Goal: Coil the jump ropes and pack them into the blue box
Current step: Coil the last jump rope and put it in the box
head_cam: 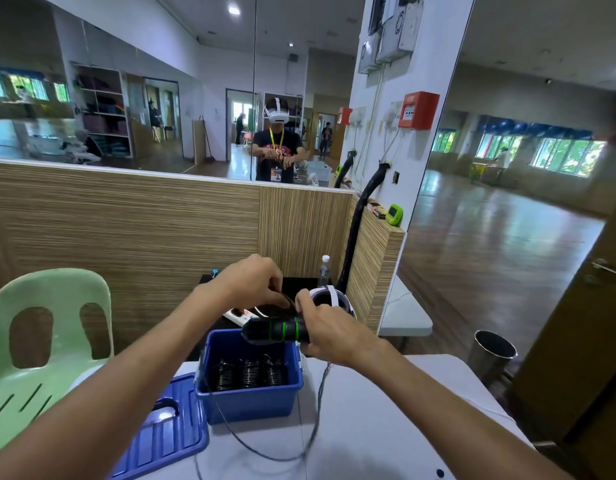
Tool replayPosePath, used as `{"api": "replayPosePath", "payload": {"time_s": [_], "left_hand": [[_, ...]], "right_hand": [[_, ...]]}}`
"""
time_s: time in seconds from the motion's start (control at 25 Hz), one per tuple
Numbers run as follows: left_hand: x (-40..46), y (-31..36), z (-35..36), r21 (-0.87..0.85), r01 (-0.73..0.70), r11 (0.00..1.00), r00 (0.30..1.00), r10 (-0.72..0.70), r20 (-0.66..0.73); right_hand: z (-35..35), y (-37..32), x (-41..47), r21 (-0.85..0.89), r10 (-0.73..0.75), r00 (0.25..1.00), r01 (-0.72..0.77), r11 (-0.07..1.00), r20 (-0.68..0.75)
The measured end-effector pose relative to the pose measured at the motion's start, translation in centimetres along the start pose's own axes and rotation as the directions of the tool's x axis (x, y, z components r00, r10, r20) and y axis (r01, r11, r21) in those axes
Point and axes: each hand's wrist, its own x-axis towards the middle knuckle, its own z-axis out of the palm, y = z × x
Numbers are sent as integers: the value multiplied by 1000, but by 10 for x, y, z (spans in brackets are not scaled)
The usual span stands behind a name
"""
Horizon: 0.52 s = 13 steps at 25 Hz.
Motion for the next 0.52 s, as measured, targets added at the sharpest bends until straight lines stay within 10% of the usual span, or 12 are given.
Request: {"api": "replayPosePath", "payload": {"time_s": [0.36,0.52], "left_hand": [[-36,59,61,179,37,983,967,10,-254],[-59,73,93,-556,87,826,895,-310,-320]], "right_hand": [[34,21,23,31,202,974,-200,979,-107],[36,24,23,-10,203,972,-205,979,-122]]}}
